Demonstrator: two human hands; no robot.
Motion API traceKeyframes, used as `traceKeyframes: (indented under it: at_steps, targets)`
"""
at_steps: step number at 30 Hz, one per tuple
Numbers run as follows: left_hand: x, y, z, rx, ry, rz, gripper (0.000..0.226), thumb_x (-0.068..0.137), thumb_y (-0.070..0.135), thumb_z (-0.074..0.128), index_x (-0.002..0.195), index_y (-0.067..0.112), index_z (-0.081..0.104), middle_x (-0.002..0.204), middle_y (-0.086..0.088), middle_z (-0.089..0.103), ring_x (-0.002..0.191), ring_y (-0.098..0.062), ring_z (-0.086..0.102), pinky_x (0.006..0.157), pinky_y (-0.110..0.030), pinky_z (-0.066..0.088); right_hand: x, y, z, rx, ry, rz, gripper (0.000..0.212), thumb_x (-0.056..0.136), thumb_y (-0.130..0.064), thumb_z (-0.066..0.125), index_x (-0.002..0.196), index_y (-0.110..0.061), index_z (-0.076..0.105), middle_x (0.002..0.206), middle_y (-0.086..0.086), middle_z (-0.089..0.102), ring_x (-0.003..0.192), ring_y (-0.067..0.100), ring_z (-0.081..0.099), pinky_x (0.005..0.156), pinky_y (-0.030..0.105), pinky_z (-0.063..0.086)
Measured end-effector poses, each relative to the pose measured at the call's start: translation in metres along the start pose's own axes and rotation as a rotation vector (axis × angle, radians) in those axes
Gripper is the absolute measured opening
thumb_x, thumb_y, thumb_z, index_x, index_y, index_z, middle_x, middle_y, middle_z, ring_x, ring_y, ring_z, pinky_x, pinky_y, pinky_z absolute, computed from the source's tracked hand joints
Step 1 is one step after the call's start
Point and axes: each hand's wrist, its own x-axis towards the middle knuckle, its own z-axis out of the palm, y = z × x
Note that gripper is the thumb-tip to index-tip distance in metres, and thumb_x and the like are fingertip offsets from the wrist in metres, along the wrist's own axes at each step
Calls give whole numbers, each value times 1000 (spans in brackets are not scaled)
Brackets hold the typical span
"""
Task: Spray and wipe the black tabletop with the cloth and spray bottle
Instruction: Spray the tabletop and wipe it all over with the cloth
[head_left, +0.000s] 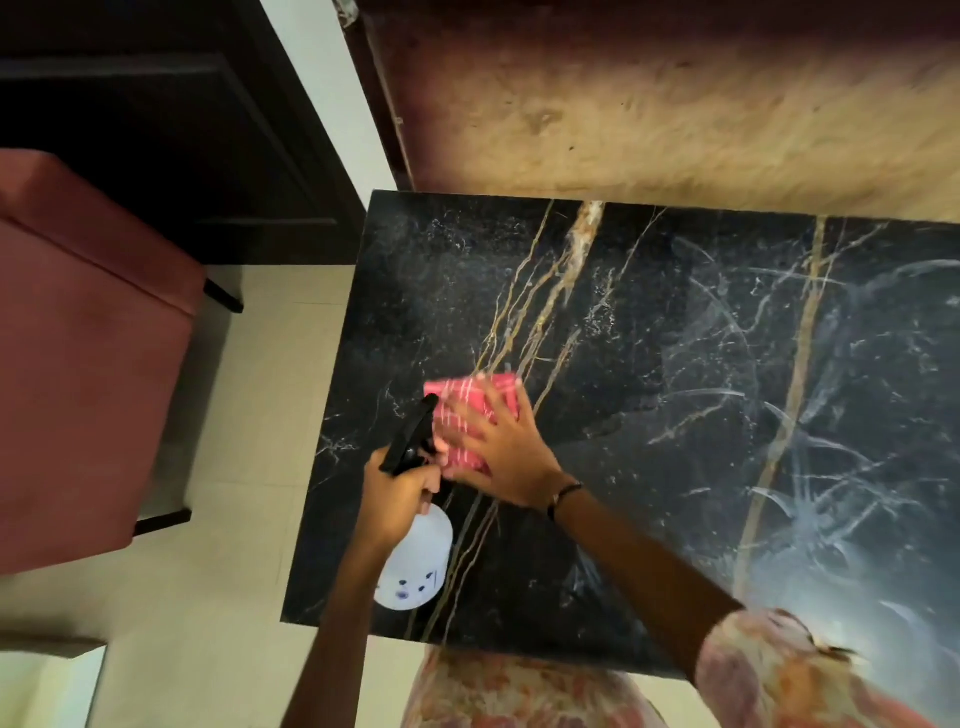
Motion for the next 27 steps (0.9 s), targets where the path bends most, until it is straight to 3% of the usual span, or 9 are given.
traceKeyframes:
  at_steps: [2,4,9,12,16,18,22,24,27]
  targets:
    - [-3,-3,0,-7,8,-4,19,61,-8,51,69,-1,66,63,-19,51,37,-16,33,44,-28,28,-39,5,8,-17,-7,-97,64,89,-73,25,147,-45,17,159,-4,14,145,39,2,110,70,0]
    - [-6,-6,1,4,-4,-3,29,68,-19,44,85,-6,64,75,-20,57,35,-12,34,41,-25,29,-73,34,9,-28,3,-105,64,89,-73,25,147,-48,13,159,-6,11,146,37,0,111,69,0]
    - [-17,-14,8,-2,-3,1,37,71,-23,41,85,0,65,75,-12,60,37,-10,35,40,-23,29,-80,101,-11,-22,0,200,66,89,-74,13,148,-44,15,159,-3,13,146,37,0,109,71,9]
    - [-23,-20,13,14,5,-4,36,71,-22,41,83,1,66,75,-13,59,38,-11,35,40,-22,29,-42,82,-14,56,5,351,68,87,-74,17,147,-42,24,159,-3,14,145,40,1,107,71,-7]
    - [-31,-28,21,48,19,-22,23,68,-11,51,86,-6,64,75,-20,57,38,-12,36,42,-22,31,-32,30,-2,20,18,204,64,90,-70,20,144,-38,33,157,2,24,143,45,7,104,73,-6]
    - [-35,-31,24,62,40,-22,33,59,0,53,88,-13,61,69,-21,51,40,-16,34,43,-23,30,-57,11,5,3,12,59,63,91,-69,19,145,-38,31,157,2,24,143,44,8,106,72,-1]
    - [-45,-36,33,28,44,-15,28,70,-17,46,90,-8,63,73,-17,56,37,-11,36,40,-21,30,-126,33,12,-24,9,-124,63,90,-71,28,147,-43,20,159,-3,16,146,38,4,111,68,1]
    - [-51,-40,37,20,39,0,31,73,-20,44,89,-3,64,74,-16,57,36,-9,37,40,-20,30,-147,69,6,-50,18,-108,63,90,-72,27,146,-44,20,158,-4,16,146,37,4,112,68,5]
    - [-58,-49,42,0,36,0,28,76,-18,47,86,2,65,75,-19,54,38,-9,38,40,-21,30,-141,114,-6,-69,-12,63,63,90,-72,23,146,-43,21,158,-1,19,146,37,4,109,71,13]
